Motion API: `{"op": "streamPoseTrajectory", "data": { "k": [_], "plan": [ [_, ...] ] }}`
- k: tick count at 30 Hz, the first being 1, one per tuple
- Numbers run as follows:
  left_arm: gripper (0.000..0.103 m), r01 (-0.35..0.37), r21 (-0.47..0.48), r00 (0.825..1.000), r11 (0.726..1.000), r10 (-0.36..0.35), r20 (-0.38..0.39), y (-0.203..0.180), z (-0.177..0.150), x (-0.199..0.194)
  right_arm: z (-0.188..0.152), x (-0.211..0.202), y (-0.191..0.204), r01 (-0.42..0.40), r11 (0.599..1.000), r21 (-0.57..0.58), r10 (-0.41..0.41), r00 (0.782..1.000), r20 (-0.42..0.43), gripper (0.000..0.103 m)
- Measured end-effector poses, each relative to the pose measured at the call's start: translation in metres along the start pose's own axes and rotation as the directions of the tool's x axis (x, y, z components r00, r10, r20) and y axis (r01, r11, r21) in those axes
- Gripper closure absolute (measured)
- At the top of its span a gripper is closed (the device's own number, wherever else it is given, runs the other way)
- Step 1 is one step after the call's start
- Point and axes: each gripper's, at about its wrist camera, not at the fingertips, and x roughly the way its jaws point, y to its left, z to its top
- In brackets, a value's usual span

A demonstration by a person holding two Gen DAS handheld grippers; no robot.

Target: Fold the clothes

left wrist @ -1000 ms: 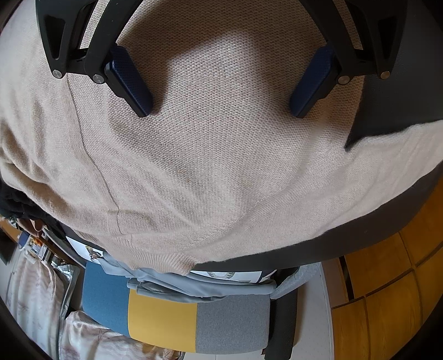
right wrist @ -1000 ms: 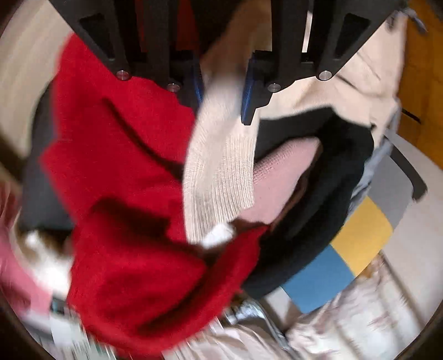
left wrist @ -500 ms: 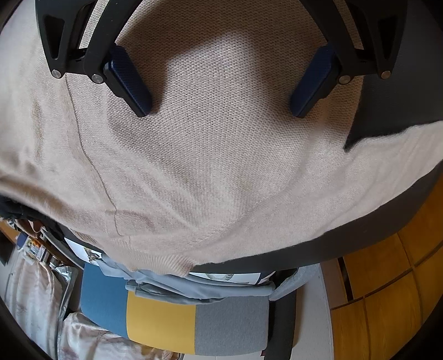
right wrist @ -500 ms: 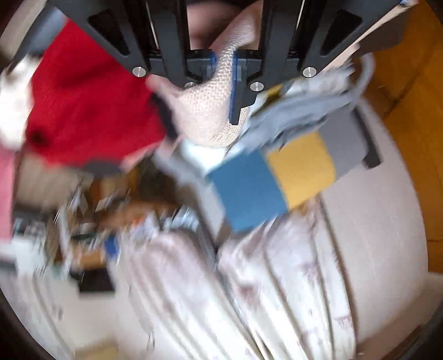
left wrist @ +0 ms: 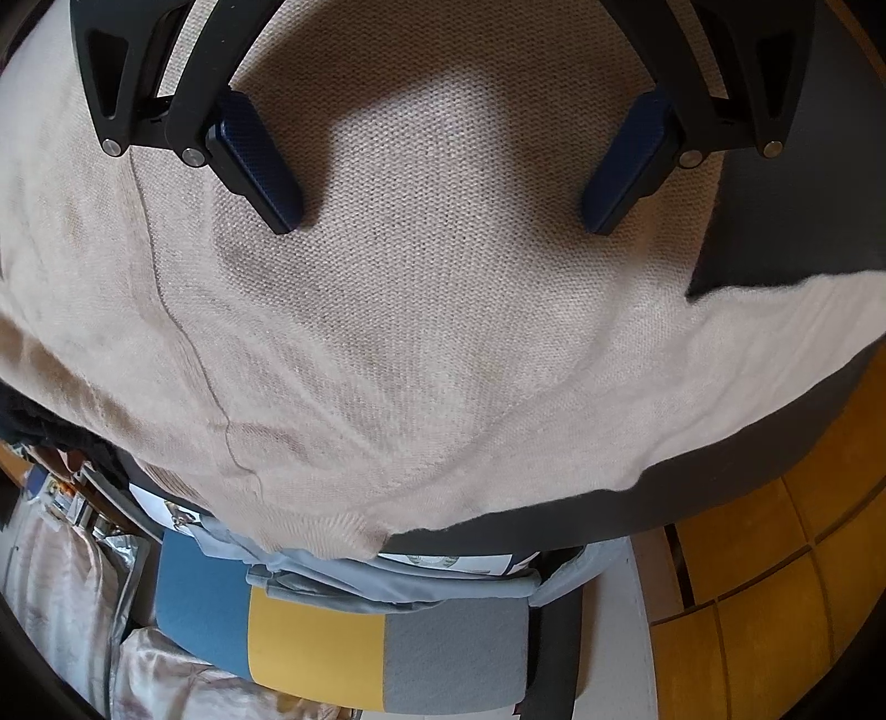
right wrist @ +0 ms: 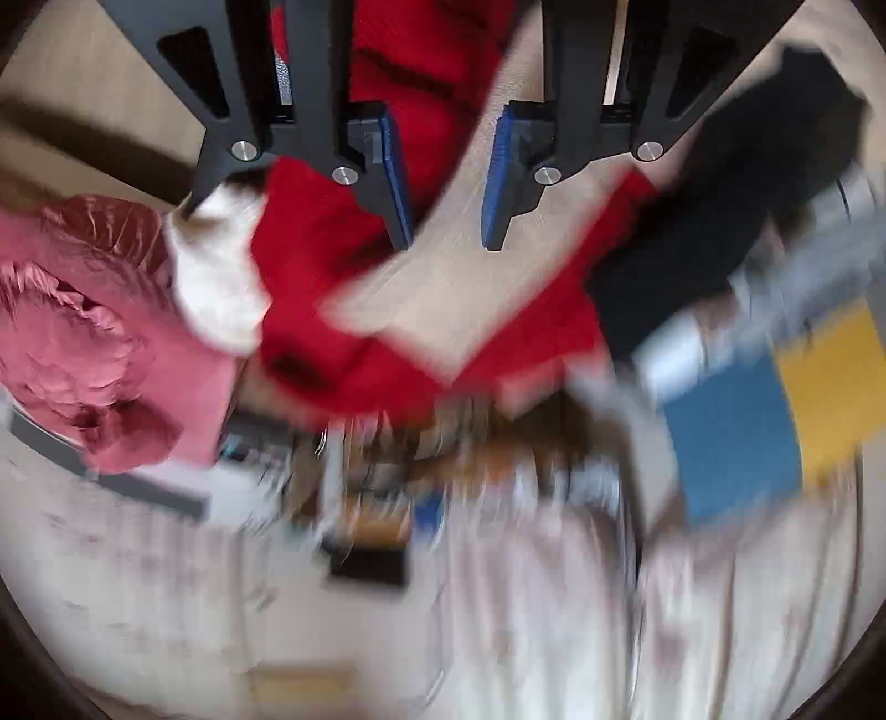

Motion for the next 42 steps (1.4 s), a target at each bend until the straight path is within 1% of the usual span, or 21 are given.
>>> {"op": "streamPoseTrajectory", "data": {
  "k": [2,3,4,5,6,7,8,12,15,18,19,20,21,22,27,30,33,35,38,40,42],
  "plan": [
    [0.001,0.034,0.005,0.999,0.999,-0.034,-0.035,0.0,0.003,-0.006,-0.002,-0.038,0.021,-0.096,0.995,-0.011,0.096,0.99,0.099,0.076],
    [0.002,0.05,0.004,0.998,0.999,-0.049,-0.028,0.001,0.008,-0.01,-0.004,-0.052,0.04,-0.171,0.983,-0.062,0.177,0.978,0.109,0.075],
    [0.002,0.065,0.003,0.998,0.998,-0.065,-0.022,0.002,0.013,-0.014,-0.009,-0.063,0.063,-0.272,0.954,-0.127,0.283,0.955,0.083,0.075],
    [0.002,0.074,0.0,0.997,0.997,-0.074,-0.011,0.004,0.019,-0.017,-0.019,-0.067,0.092,-0.392,0.9,-0.191,0.399,0.917,-0.004,0.075],
    [0.002,0.051,-0.009,0.998,0.999,-0.051,0.021,0.008,0.03,-0.019,-0.032,-0.068,0.124,-0.513,0.825,-0.238,0.499,0.858,-0.117,0.075],
    [0.002,0.027,-0.02,0.999,0.999,-0.026,0.038,0.012,0.039,-0.018,-0.045,-0.07,0.155,-0.626,0.733,-0.268,0.581,0.78,-0.234,0.075],
    [0.002,0.002,-0.035,0.999,0.999,0.0,0.053,0.016,0.05,-0.014,-0.057,-0.067,0.176,-0.669,0.689,-0.278,0.601,0.743,-0.295,0.075],
    [0.002,-0.044,-0.074,0.997,0.996,0.049,0.06,0.032,0.088,0.018,-0.101,-0.047,0.24,-0.713,0.633,-0.301,0.579,0.694,-0.427,0.078],
    [0.002,-0.141,-0.065,0.989,0.988,0.144,0.045,0.042,0.099,0.045,-0.135,-0.031,0.289,-0.746,0.588,-0.311,0.551,0.652,-0.521,0.078],
    [0.0,-0.152,-0.107,0.988,0.983,0.154,0.012,0.059,0.097,0.065,-0.168,-0.016,0.337,-0.779,0.542,-0.315,0.514,0.604,-0.609,0.079],
    [0.0,-0.112,-0.154,0.993,0.982,0.115,0.014,0.068,0.097,0.067,-0.179,-0.011,0.353,-0.79,0.526,-0.315,0.499,0.587,-0.637,0.079],
    [0.0,-0.121,-0.166,0.992,0.979,0.126,0.018,0.071,0.099,0.068,-0.19,-0.006,0.369,-0.8,0.511,-0.314,0.484,0.57,-0.664,0.079],
    [0.0,-0.131,-0.176,0.99,0.976,0.137,0.021,0.074,0.101,0.07,-0.193,0.0,0.375,-0.804,0.518,-0.291,0.496,0.56,-0.664,0.079],
    [0.0,-0.144,-0.176,0.988,0.974,0.15,0.021,0.075,0.105,0.073,-0.192,0.002,0.374,-0.804,0.528,-0.272,0.513,0.558,-0.653,0.079],
    [0.0,-0.187,-0.176,0.981,0.966,0.193,0.016,0.079,0.118,0.081,-0.187,0.018,0.394,-0.794,0.544,-0.271,0.536,0.577,-0.616,0.079],
    [0.0,-0.18,-0.181,0.983,0.967,0.185,0.013,0.08,0.12,0.081,-0.184,0.031,0.406,-0.805,0.531,-0.266,0.542,0.563,-0.624,0.079],
    [0.0,-0.166,-0.185,0.986,0.969,0.169,0.002,0.08,0.123,0.076,-0.18,0.034,0.403,-0.823,0.524,-0.219,0.545,0.521,-0.657,0.079],
    [0.0,-0.103,-0.165,0.993,0.981,0.11,0.035,0.073,0.138,0.067,-0.168,0.027,0.4,-0.841,0.504,-0.195,0.568,0.493,-0.659,0.079],
    [0.0,-0.008,-0.126,0.997,0.992,0.018,0.08,0.058,0.169,0.059,-0.143,0.025,0.403,-0.877,0.464,-0.124,0.64,0.429,-0.637,0.076],
    [0.0,0.02,-0.098,0.997,0.995,-0.012,0.081,0.044,0.195,0.066,-0.13,0.035,0.417,-0.88,0.469,-0.08,0.64,0.401,-0.656,0.074],
    [0.0,0.034,-0.072,0.998,0.997,-0.029,0.062,0.032,0.217,0.081,-0.124,0.052,0.437,-0.866,0.496,-0.06,0.595,0.389,-0.703,0.072]
  ]
}}
